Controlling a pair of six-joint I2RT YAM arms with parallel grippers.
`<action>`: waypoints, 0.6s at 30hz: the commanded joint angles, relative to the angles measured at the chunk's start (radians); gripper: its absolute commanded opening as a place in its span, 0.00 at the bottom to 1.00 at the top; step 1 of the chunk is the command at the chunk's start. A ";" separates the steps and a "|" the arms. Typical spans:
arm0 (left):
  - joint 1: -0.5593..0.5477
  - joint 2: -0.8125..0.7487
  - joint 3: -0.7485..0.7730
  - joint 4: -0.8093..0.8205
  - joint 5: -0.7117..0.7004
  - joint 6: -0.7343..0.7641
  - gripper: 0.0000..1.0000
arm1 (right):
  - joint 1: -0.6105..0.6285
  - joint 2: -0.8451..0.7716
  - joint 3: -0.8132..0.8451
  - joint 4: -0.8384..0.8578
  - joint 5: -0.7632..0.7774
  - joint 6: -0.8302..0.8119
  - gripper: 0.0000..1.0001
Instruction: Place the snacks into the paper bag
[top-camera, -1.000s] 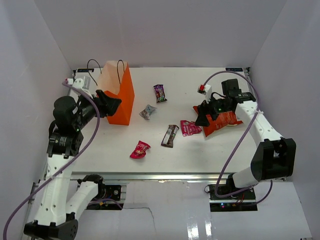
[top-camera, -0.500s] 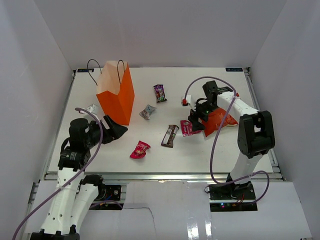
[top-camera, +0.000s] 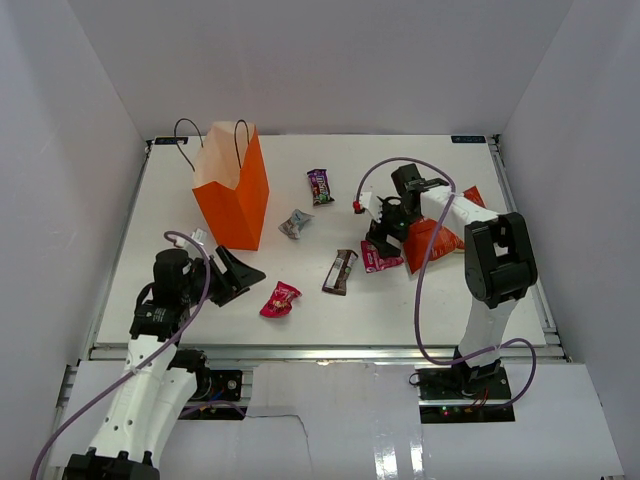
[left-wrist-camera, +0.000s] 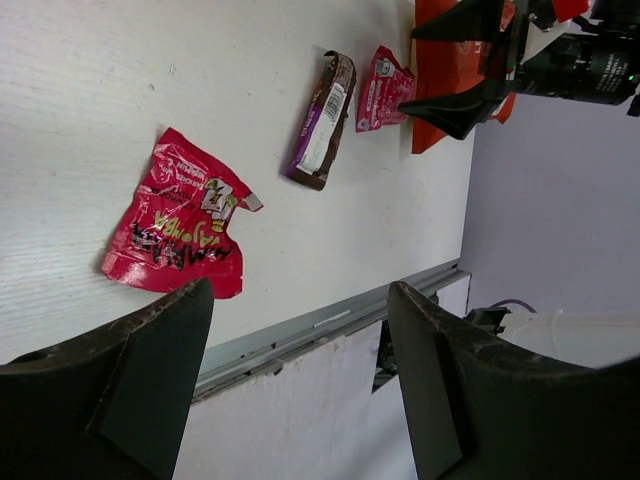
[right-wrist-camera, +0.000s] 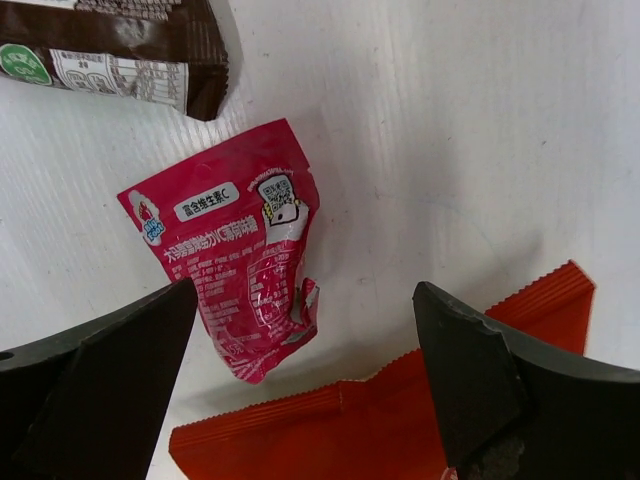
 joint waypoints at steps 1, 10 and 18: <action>-0.002 0.012 -0.013 0.083 0.060 -0.051 0.80 | 0.001 0.004 -0.039 0.077 0.019 0.057 0.96; -0.049 0.089 -0.072 0.260 0.085 -0.137 0.80 | 0.007 -0.039 -0.157 0.170 0.001 0.155 0.87; -0.245 0.243 -0.060 0.402 -0.030 -0.197 0.80 | 0.007 -0.059 -0.151 0.163 -0.050 0.192 0.44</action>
